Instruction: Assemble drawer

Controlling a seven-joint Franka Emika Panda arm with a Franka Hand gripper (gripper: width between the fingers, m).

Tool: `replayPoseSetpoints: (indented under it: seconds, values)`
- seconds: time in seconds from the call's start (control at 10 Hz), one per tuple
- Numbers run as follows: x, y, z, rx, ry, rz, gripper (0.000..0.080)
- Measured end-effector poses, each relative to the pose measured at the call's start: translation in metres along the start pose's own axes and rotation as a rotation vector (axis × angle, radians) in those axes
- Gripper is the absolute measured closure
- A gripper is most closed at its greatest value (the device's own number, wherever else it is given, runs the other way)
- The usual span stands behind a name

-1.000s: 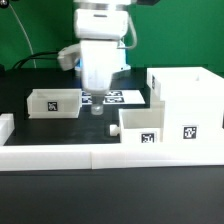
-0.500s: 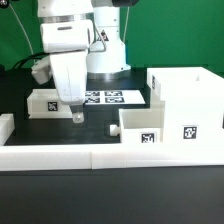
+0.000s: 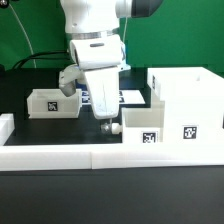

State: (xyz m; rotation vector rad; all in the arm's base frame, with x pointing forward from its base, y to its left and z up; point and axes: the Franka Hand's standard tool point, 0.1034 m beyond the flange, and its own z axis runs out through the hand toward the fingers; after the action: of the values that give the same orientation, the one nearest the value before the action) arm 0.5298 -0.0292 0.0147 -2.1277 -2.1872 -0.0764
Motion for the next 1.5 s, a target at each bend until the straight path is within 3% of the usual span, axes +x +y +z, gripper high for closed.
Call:
replayPoseSetpoints:
  seconds: [0.4, 0.9, 1.1, 1.5]
  values:
    - [0.004, 0.002, 0.001, -0.001, -0.004, 0.115, 0.015]
    - [0.003, 0.006, -0.001, -0.008, -0.006, 0.067, 0.015]
    - [0.005, 0.013, -0.005, -0.001, -0.01, 0.097, 0.015]
    - [0.009, 0.012, -0.003, 0.001, -0.022, 0.205, 0.015]
